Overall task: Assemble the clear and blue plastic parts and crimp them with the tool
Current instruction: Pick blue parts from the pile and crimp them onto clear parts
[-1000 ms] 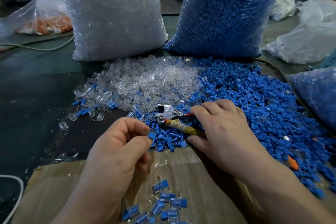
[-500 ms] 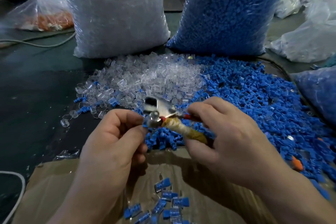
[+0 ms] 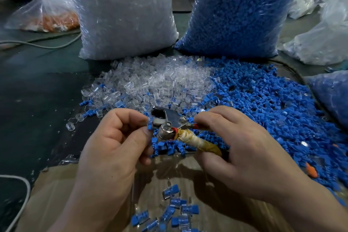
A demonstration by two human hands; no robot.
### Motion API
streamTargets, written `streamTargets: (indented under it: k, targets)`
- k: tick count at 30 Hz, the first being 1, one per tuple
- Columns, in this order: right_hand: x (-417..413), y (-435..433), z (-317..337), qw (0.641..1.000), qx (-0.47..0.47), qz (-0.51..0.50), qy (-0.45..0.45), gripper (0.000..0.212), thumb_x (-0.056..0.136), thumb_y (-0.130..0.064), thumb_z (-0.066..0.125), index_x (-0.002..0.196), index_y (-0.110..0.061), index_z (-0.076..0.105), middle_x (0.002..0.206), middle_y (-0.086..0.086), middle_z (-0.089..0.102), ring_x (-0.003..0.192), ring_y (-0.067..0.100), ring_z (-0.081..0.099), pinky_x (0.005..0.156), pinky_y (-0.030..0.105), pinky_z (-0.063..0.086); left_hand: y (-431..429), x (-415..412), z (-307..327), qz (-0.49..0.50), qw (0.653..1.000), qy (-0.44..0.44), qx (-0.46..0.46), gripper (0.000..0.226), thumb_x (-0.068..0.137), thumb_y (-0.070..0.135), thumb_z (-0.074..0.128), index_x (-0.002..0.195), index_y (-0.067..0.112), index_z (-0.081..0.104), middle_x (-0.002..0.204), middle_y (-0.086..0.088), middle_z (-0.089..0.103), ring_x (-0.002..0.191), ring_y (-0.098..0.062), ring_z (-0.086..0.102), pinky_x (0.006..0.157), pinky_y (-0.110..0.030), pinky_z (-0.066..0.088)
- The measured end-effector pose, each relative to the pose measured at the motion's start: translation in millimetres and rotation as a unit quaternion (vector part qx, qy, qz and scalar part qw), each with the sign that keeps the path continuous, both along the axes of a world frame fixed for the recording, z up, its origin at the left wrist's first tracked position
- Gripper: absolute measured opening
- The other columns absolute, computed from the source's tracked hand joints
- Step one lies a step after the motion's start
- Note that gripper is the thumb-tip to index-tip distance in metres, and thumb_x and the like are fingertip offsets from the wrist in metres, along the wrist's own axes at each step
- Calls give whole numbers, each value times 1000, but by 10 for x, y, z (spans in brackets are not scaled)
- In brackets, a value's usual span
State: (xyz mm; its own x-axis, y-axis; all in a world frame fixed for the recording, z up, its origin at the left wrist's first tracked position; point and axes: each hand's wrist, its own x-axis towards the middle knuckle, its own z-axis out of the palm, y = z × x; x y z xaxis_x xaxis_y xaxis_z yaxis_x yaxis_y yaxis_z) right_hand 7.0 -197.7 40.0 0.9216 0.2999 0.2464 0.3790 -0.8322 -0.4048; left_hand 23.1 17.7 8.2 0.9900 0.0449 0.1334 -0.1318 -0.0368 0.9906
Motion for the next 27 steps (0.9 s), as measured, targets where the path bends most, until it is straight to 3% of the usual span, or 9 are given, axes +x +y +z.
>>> streamTargets:
  k: [6, 12, 16, 20, 22, 27]
  targets:
    - [-6, -20, -2, 1000, -5, 2, 2, 52, 78, -48, 55, 127, -29, 54, 116, -16, 51, 106, 6, 50, 85, 30, 49, 28, 4, -38, -1, 1000, -25, 13, 28, 87, 7, 69, 88, 35, 69, 73, -3, 69, 58, -15, 64, 46, -25, 51]
    - [-9, 9, -2, 1000, -15, 13, 12, 48, 78, -48, 54, 123, -30, 55, 109, -15, 54, 99, 8, 52, 79, 32, 51, 21, -28, -24, -9, 1000, -18, 20, 33, 87, 4, 64, 87, 36, 69, 73, -4, 69, 58, -16, 65, 48, -25, 53]
    - [21, 47, 10, 998, -54, 3, 27, 52, 78, -59, 44, 120, -33, 59, 100, -15, 56, 90, 9, 52, 75, 31, 49, 10, -32, 5, -20, 1000, -7, 11, 17, 74, 25, 65, 86, 36, 70, 72, -3, 69, 57, -15, 65, 48, -25, 53]
    - [24, 71, 29, 997, -67, -6, 23, 47, 76, -60, 43, 109, -33, 63, 85, -16, 54, 76, 6, 49, 65, 23, 39, 26, -11, -27, -12, 1000, -3, -5, 27, 83, 8, 73, 84, 35, 70, 73, -3, 69, 55, -15, 63, 47, -25, 51]
    - [19, 77, 38, 998, -60, -5, 29, 44, 76, -60, 43, 106, -34, 63, 82, -16, 53, 73, 6, 48, 63, 22, 36, 22, 2, -30, -7, 1000, 0, -24, 23, 78, 11, 67, 83, 34, 70, 71, -3, 69, 53, -14, 62, 46, -24, 50]
    - [-3, 34, 27, 999, -29, -22, 32, 43, 76, -62, 47, 109, -39, 59, 93, -21, 57, 87, 3, 52, 74, 25, 48, 31, 2, -21, 0, 1000, 9, 22, 30, 85, 5, 72, 83, 34, 71, 69, -3, 69, 51, -17, 62, 47, -26, 51]
